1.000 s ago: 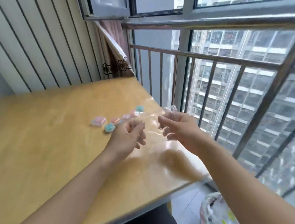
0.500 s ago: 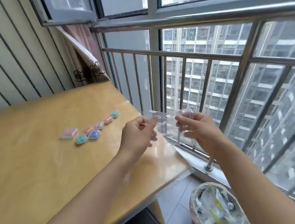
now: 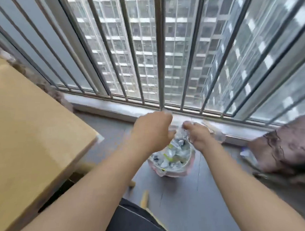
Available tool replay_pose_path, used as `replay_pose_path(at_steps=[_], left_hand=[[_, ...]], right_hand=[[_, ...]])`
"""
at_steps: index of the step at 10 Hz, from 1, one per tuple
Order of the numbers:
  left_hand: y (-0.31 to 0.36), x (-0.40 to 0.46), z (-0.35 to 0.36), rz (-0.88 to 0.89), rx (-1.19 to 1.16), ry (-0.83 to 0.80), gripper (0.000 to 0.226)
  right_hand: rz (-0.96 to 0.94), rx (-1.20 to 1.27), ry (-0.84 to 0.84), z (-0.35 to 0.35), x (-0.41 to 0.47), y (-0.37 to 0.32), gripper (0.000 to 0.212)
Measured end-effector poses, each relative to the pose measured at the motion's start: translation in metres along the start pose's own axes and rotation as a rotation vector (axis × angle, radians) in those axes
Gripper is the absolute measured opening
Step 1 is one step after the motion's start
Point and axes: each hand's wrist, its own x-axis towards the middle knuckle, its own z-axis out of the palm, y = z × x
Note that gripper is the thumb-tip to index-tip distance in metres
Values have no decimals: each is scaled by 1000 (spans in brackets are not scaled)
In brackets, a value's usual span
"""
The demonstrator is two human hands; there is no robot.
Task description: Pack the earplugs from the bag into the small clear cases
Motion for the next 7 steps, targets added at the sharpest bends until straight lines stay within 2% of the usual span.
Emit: replay_pose_path(at_steps=[1,2,3,4,5,6,7], left_hand=[[-5,7,47,-80,-62,-80,31],[-20,9,76,-157,-135,-143,27],[-34,7,95,-208,-206,-226,23],[-42,4,106,-209,-240,-271,18],[-43,4,112,-192,-261,-272,20],[-40,3,111,-188,-291,-252,23],[-36,6,105,-154,-321,-192,22]], right_hand=[[149,122,-40,-25,32,44,15],[256,143,12,-27,50,75,17],[313,-182,204,-28,66,105,11],[204,-656,313,-30,72,116,44],[97,-758,252,-24,71,117,58],[97,-1080,143,-16,69,123,43],[112,-1139,18,-7,61,110,27]])
